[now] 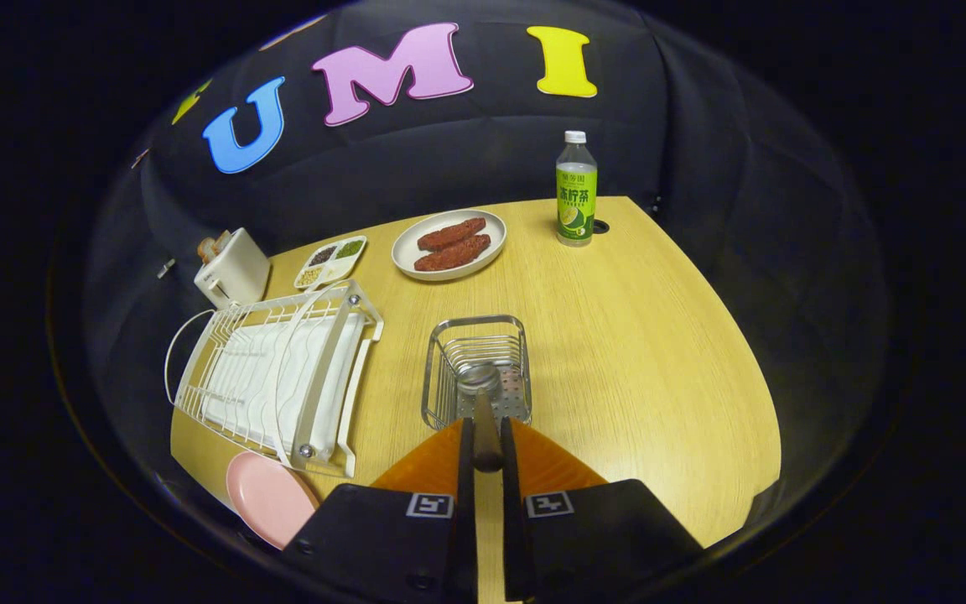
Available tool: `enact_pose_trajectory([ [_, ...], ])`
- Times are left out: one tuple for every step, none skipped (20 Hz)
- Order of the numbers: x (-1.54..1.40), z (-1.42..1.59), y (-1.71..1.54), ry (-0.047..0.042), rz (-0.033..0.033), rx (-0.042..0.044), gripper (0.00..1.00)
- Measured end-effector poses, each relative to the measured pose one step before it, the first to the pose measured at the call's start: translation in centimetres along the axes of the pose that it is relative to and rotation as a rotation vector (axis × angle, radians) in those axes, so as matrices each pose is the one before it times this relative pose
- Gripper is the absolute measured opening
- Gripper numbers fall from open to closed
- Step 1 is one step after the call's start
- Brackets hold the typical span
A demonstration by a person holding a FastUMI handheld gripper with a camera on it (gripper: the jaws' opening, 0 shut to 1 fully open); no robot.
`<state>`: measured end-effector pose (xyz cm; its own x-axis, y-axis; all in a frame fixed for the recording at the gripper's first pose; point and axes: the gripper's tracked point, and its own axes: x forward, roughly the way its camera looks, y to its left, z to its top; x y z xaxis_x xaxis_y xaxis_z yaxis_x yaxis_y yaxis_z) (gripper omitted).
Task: Take the plate from the dish rack, then take the spoon from the basket and place it into the plate.
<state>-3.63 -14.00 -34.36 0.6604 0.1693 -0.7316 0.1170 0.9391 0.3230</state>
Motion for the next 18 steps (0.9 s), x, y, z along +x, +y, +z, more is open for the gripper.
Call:
enact_pose_trajectory([
  [0.169,0.031,0.095,-0.00167,-0.00195,0.00864,0.16],
  [0.017,-0.076,-0.005,-0.00338,-0.00389,0.00912,0.14],
  [0.137,0.296,-0.261,-0.00775,-0.01126,0.00668,0.12],
  [-0.133,0.352,-0.210,-0.01259,-0.00815,0.00414,0.12],
  [-0.303,0.399,-0.070,-0.01637,-0.00455,0.00489,0.12],
  [-0.282,0.474,-0.070,-0.01394,-0.00241,0.00325,0.12],
  [-0.338,0.305,-0.072,-0.01138,-0.00204,0.00188,0.12],
  [-0.307,0.522,0.029,-0.01639,0.00005,-0.00038,0.12],
  [-0.418,0.725,0.028,-0.01752,0.00100,0.00058,0.12],
  [-0.396,0.782,0.129,-0.02083,0.00437,0.00228,0.12],
  [-0.454,0.912,0.251,-0.02689,0.00372,0.00626,0.12],
  [-0.506,0.823,0.243,-0.01788,0.00274,0.00515,0.12],
  [-0.585,0.972,0.349,-0.02593,0.00458,0.00381,0.12],
  [-0.613,1.051,0.368,-0.02689,0.00141,0.00427,0.12],
  [-0.736,0.998,0.428,-0.02124,0.00510,0.00402,0.12],
  [-0.803,1.163,0.688,-0.02516,0.00905,0.00363,0.12],
  [-0.839,1.183,0.711,-0.02108,0.00979,0.00309,0.12],
  [-0.862,1.127,0.689,-0.01931,0.00842,0.00367,0.12],
])
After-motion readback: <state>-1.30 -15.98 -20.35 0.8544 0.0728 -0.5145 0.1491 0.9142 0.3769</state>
